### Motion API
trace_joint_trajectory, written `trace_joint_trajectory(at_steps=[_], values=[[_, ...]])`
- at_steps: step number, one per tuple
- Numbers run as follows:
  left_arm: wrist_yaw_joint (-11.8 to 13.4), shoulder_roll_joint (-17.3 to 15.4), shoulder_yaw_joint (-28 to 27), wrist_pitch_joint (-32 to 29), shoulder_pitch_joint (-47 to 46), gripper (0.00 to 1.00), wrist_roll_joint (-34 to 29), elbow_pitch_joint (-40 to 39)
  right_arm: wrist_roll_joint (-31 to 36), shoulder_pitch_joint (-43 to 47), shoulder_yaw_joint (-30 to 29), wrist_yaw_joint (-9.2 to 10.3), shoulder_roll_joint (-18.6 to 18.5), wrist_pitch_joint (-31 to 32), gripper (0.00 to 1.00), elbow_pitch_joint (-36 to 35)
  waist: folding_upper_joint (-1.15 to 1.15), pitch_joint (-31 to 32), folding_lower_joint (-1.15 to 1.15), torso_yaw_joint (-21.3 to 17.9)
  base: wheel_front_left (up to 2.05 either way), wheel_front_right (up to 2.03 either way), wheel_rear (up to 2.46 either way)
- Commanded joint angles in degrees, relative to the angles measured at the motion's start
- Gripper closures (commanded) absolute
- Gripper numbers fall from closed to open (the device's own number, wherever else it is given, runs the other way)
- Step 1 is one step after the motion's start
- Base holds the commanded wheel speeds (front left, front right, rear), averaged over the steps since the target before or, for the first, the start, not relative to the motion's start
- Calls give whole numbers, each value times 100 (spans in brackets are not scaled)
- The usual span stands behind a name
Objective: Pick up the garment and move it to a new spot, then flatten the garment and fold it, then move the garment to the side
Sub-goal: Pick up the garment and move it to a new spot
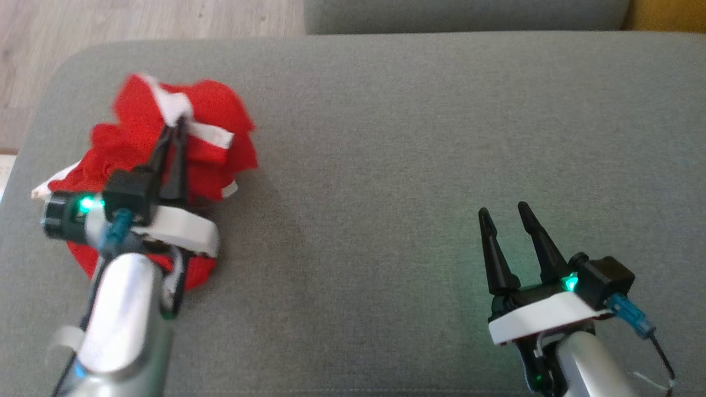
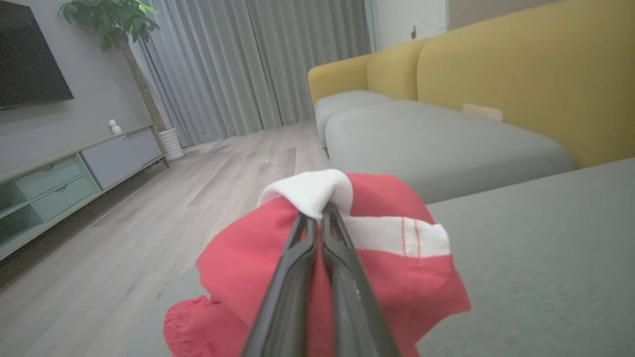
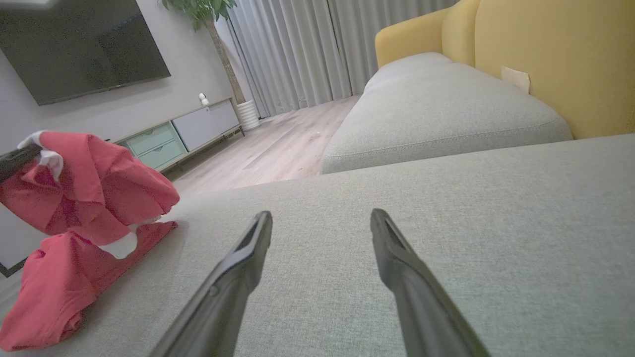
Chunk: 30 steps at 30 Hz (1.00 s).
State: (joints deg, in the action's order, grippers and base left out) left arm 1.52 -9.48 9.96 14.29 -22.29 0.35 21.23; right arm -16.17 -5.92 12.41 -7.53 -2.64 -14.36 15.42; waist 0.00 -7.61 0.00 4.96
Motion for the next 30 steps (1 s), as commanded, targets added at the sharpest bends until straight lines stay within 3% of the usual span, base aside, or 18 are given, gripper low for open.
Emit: trace_joint_trajectory(at_steps=[1, 9, 18, 28, 29, 30], values=[[11, -31, -83, 70, -102, 100, 29, -539, -65, -18, 154, 4, -23, -63, 0, -157, 0, 124, 0, -74, 0, 0, 0], [-96, 395, 540, 70, 91, 100, 64, -1469, -103, 20, 208, 4, -23, -63, 0, -172, 0, 222, 0, -331, 0, 0, 0], [-50, 634, 1294, 71, -378, 100, 296, -1342, -181, -120, 344, 4, -23, -63, 0, -239, 0, 26, 0, -936, 0, 0, 0], [498, 658, 1999, 71, -1900, 100, 1222, -951, -390, -380, 748, 4, -23, -63, 0, -351, 0, -428, 0, -1987, 0, 0, 0], [572, 658, 2024, 71, -2052, 68, 1329, -884, -407, -396, 774, 4, -23, -63, 0, -358, 0, -455, 0, -2061, 0, 0, 0], [612, 658, 2074, 71, -2190, 27, 1406, -805, -424, -411, 796, 4, -23, -63, 0, -366, 0, -477, 0, -2125, 0, 0, 0]])
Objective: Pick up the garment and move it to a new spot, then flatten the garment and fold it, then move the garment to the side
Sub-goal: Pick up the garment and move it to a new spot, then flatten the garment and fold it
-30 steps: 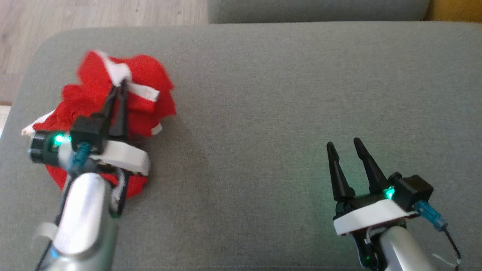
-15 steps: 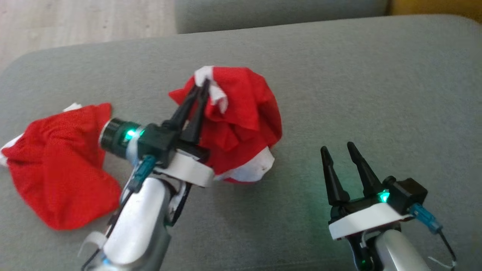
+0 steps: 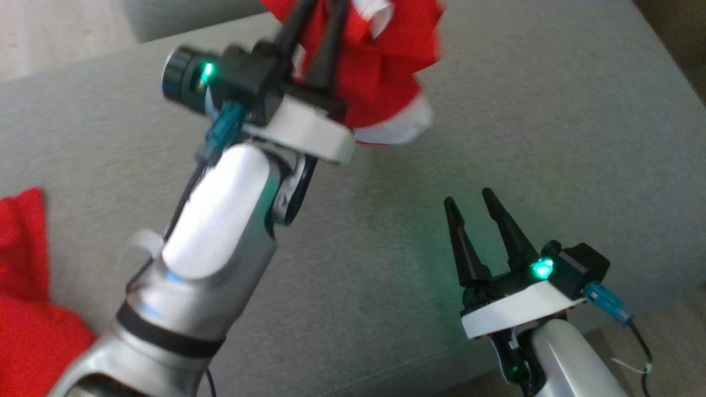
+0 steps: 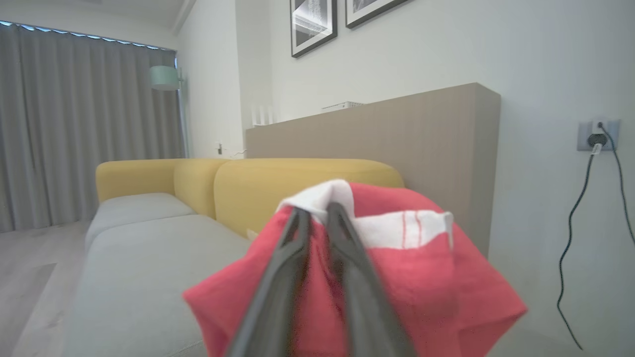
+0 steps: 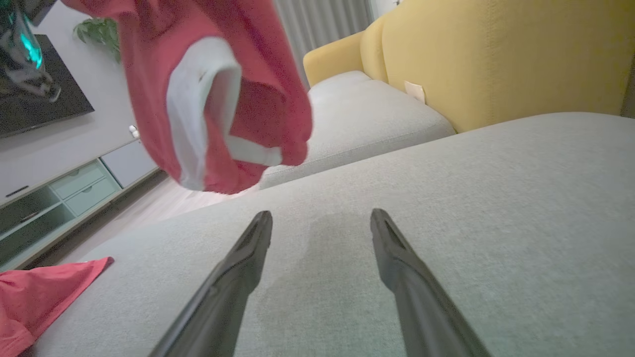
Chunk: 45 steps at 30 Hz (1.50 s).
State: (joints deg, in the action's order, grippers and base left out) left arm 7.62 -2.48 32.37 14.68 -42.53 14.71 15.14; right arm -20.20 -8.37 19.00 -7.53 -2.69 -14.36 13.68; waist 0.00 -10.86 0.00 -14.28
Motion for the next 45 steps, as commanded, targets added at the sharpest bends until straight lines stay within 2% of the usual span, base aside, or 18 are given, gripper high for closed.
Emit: trace_joint_trajectory(at_steps=[1, 6, 11, 19, 24, 31, 35, 38, 45], values=[[17, -41, -110, 31, -292, 0, 48, -131, -37, -177, 151, 4, -19, -63, 0, -202, 0, -169, 0, -247, 0, 0, 0], [158, -41, -26, 31, -619, 0, 192, 18, -61, -178, 89, 4, -19, -63, 0, -221, 0, -163, 0, -249, 0, 0, 0], [169, -80, -299, 31, -389, 0, 18, 50, -15, -134, -98, 4, -19, -63, 0, -222, 0, -56, 0, 68, 0, 0, 0], [-81, -675, -1031, 31, 1061, 0, -302, -554, 199, 55, -699, 4, -19, -63, 0, -236, 0, 346, 0, 962, 0, 0, 0], [-168, -858, -1306, 31, 2234, 0, -412, -1013, 384, 231, -916, 4, -19, -63, 0, -192, 0, 622, 0, 1308, 0, 0, 0], [-213, -664, -1509, 31, 3468, 0, -538, -1332, 503, 452, -1006, 4, -19, -63, 0, -116, 0, 908, 0, 1510, 0, 0, 0], [-206, -376, -1675, 31, 3957, 0, -576, -1468, 533, 586, -1043, 4, -19, -63, 0, -66, 0, 1035, 0, 1577, 0, 0, 0], [-222, -228, -1819, 31, 4097, 0, -587, -1536, 551, 638, -1061, 4, -19, -63, 0, -29, 0, 1057, 0, 1623, 0, 0, 0], [-466, -102, -1850, 31, 4059, 0, -757, -1549, 743, 507, -1286, 4, -19, -63, 0, 152, 0, 894, 0, 1766, 0, 0, 0]])
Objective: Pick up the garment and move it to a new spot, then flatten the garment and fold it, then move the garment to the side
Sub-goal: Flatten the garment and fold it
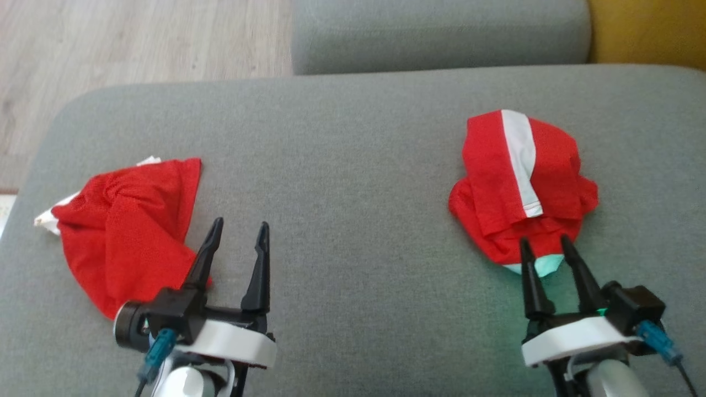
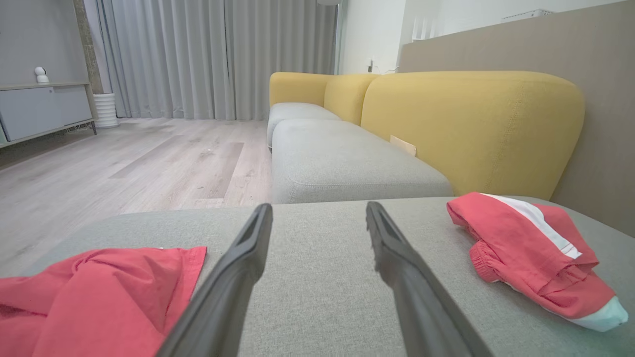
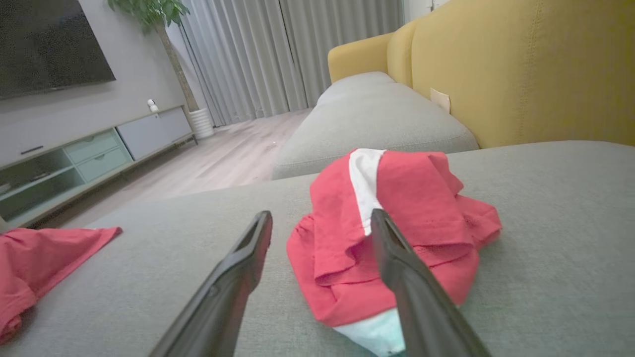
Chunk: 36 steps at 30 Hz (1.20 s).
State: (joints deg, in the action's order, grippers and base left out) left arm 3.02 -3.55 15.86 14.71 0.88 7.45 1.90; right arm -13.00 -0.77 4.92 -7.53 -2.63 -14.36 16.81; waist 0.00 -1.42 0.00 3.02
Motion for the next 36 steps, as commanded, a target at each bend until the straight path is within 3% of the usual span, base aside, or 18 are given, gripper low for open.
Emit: trace_joint_trajectory(at_steps=[1, 6, 17, 18, 19, 20, 31, 36], values=[[-32, 16, -193, 29, -305, 0, -51, -221, 72, -328, 52, 4, -25, -63, 0, -110, 0, -101, 0, 65, 0, 0, 0], [-110, 48, -157, 29, -402, 0, -89, -175, 171, -836, -311, 4, -25, -63, 0, 397, 0, -351, 0, 241, 0, 0, 0], [-174, 66, -87, 29, -627, 0, -74, -102, 443, -1977, -922, 4, -25, -63, 0, 2232, 0, -690, 0, 586, 0, 0, 0], [-166, 66, -76, 29, -636, 0, -64, -99, 430, -2048, -900, 4, -25, -63, 4, 2393, 0, -697, 0, 598, 0, 0, 0], [-157, 66, -64, 29, -644, 0, -56, -98, 409, -2117, -841, 4, -25, -63, 73, 2525, 0, -701, 0, 606, 0, 0, 0], [-147, 66, -54, 29, -650, 0, -49, -95, 385, -2182, -764, 4, -25, -63, 100, 2579, 0, -701, 0, 609, 0, 0, 0], [-40, 67, 7, 29, -588, 0, 56, -30, 34, -2425, 355, 4, -25, -63, 100, 1385, 0, -434, 0, 501, 0, 0, 0], [-5, 67, 60, 29, -536, 0, 118, -13, -111, -2980, 1085, 4, -25, -63, 100, 813, 0, -217, 0, 511, 0, 0, 0]])
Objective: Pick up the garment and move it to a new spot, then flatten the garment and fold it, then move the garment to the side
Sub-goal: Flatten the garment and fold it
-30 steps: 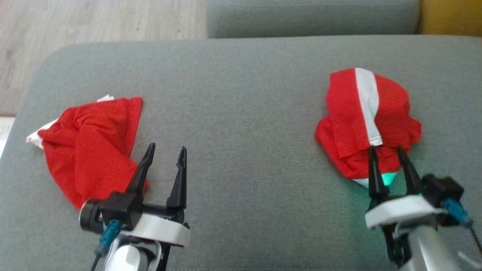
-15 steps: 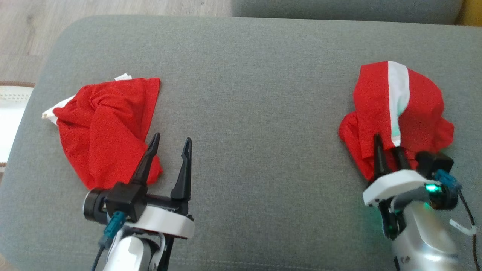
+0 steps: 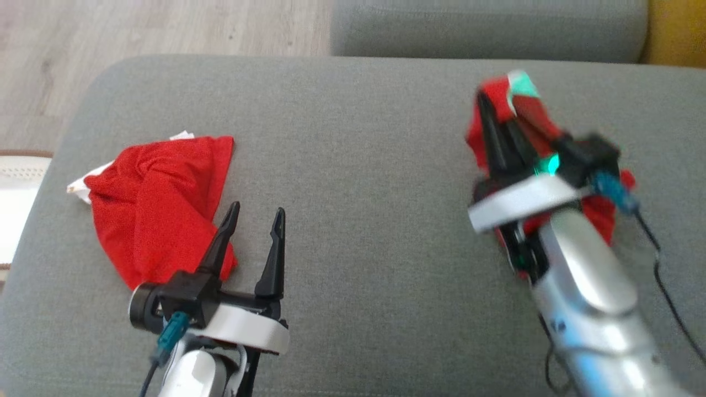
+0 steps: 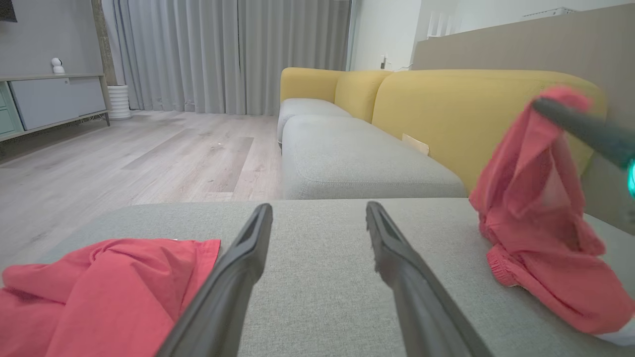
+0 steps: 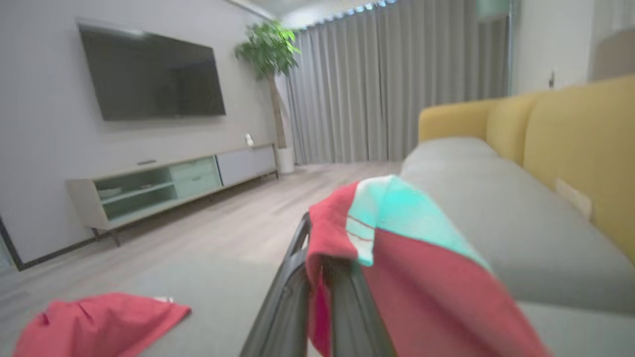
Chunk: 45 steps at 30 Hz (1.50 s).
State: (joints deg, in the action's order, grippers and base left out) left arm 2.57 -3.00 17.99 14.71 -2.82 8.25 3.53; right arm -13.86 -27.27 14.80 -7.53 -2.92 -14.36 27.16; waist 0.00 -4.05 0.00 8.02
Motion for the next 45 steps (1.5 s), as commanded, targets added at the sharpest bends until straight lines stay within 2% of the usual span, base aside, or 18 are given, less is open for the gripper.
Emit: trace_joint_trajectory(at_steps=[1, 6, 11, 17, 24, 25, 26, 30, 35, 39, 45], values=[[48, 12, -142, 29, -156, 0, 50, -173, -70, -512, 229, 4, 4, -63, 100, -270, 0, 89, 0, 25, 0, 0, 0], [98, 12, -85, 29, -51, 0, 127, -161, -544, -1564, 731, 4, 4, -63, 100, -406, 0, 310, 0, 192, 0, 0, 0], [129, 12, -119, 29, 77, 0, 140, -190, -900, -2311, 603, 4, 4, -63, 100, -358, 0, 364, 0, 274, 0, 0, 0], [150, 12, -172, 29, 106, 0, 150, -266, -261, -2251, -171, 4, -96, 44, 100, 517, 0, 220, 0, 216, 0, 0, 0], [111, 13, -103, 29, -15, 0, 143, -260, 437, -1649, -1421, 4, -836, 378, 100, 1735, 0, -20, 0, 18, 0, 0, 0], [99, 13, -94, 29, -35, 0, 140, -251, 572, -1638, -1568, 4, -921, 374, 83, 1894, 0, -40, 0, -3, 0, 0, 0], [96, 13, -89, 29, -53, 0, 136, -248, 763, -1629, -1696, 4, -1008, 408, 0, 2066, 0, -57, 0, -25, 0, 0, 0], [110, 13, -107, 29, -99, 0, 137, -242, 1239, -1716, -2187, 4, -1012, 538, 0, 2489, 0, -83, 0, -128, 0, 0, 0], [107, 13, -144, 29, -105, 0, 127, -237, 1608, -1670, -2451, 4, -696, 242, 0, 2396, 0, -16, 0, -292, 0, 0, 0], [120, 13, -201, 29, -109, 0, 119, -248, 1551, -1467, -2341, 4, -402, 67, 0, 2082, 0, 73, 0, -401, 0, 0, 0], [140, 13, -313, 29, -91, 0, 105, -311, 919, -449, -1714, 4, -63, -53, 0, 890, 0, 279, 0, -593, 0, 0, 0]])
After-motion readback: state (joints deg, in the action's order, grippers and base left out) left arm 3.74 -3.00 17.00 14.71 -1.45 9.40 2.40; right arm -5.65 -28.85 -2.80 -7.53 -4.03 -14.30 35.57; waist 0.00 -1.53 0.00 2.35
